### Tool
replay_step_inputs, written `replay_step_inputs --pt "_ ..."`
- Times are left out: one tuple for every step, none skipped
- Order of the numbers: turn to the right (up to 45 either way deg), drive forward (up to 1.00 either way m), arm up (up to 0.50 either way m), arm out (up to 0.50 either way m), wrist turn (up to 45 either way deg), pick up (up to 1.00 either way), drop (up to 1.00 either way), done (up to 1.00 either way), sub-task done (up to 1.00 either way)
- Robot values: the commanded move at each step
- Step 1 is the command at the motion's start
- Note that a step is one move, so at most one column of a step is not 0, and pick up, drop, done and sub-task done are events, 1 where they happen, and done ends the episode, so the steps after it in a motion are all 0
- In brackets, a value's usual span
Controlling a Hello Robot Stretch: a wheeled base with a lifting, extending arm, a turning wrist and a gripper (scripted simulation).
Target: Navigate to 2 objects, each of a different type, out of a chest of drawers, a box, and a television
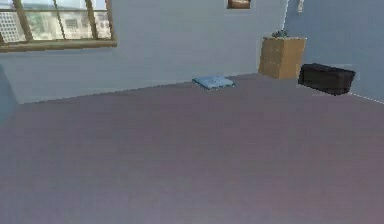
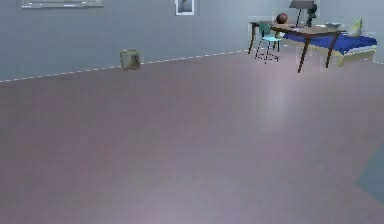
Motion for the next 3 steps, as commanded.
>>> replay_step_inputs --pt "0.0 1.0 0.0 0.0 0.0 0.0 0.0 0.0 0.0" --pt "0.0 1.0 0.0 0.0 0.0 0.0 0.0 0.0 0.0" --pt "0.0 1.0 0.0 0.0 0.0 0.0 0.0 0.0 0.0"
